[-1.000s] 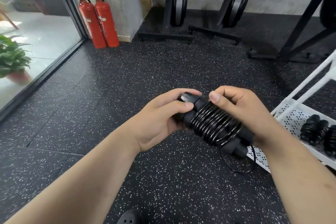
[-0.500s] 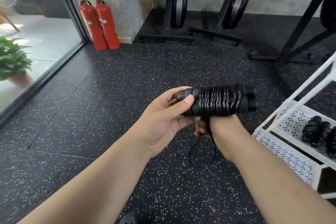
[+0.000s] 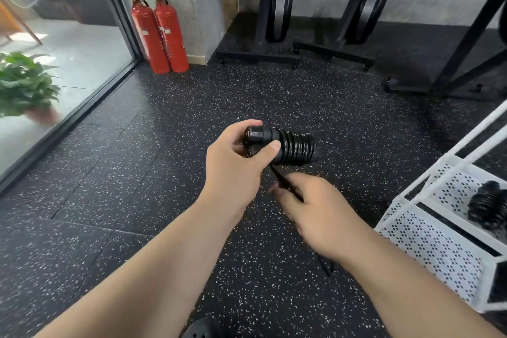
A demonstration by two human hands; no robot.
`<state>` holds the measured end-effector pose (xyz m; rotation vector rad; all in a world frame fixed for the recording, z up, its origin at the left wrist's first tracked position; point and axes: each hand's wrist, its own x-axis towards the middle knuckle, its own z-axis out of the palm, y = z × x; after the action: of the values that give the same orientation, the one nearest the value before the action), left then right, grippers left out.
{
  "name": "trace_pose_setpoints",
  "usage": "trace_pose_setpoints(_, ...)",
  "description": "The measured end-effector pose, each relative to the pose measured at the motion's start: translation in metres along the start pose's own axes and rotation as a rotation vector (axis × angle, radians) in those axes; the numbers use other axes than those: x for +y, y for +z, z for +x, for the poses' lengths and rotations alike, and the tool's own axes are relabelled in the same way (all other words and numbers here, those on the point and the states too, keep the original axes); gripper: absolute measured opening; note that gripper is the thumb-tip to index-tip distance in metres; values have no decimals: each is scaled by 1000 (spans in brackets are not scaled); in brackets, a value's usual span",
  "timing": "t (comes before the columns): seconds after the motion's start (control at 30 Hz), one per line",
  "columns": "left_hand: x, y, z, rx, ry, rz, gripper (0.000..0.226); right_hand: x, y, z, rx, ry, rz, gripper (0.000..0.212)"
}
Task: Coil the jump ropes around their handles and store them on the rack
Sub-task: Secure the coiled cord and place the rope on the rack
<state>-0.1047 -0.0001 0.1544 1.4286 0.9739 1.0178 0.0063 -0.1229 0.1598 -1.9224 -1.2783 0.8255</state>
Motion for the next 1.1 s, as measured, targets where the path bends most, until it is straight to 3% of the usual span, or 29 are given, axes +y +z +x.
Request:
trace_pose_setpoints(0.13, 1, -8, 7, -1, 62, 320, 46, -4, -18, -7, 27, -53, -315, 13)
trace_pose_setpoints(0.3, 4, -11, 7, -213, 75, 459, 49, 7, -42, -3, 122, -101, -593, 27)
trace_pose_setpoints(0.47, 7, -15, 6, -503, 112, 595, 52, 21, -60, 3, 157, -157, -532, 33)
trace_pose_setpoints(0.6, 6, -16, 7, -590, 104, 631, 51, 24, -66, 1, 158, -189, -461, 36)
trace_pose_setpoints(0.8, 6, -14, 5, -544, 79, 668, 37, 15, -66, -1, 136, -190, -264, 19)
trace_pose_setpoints(0.9, 5, -13, 5, -500, 37, 643, 23, 15, -64, 2, 108, -198, -280, 17)
trace_pose_setpoints(1.1, 6, -15, 4, -527, -16, 542, 18, 21, -64, 8, 116, -182, -236, 16)
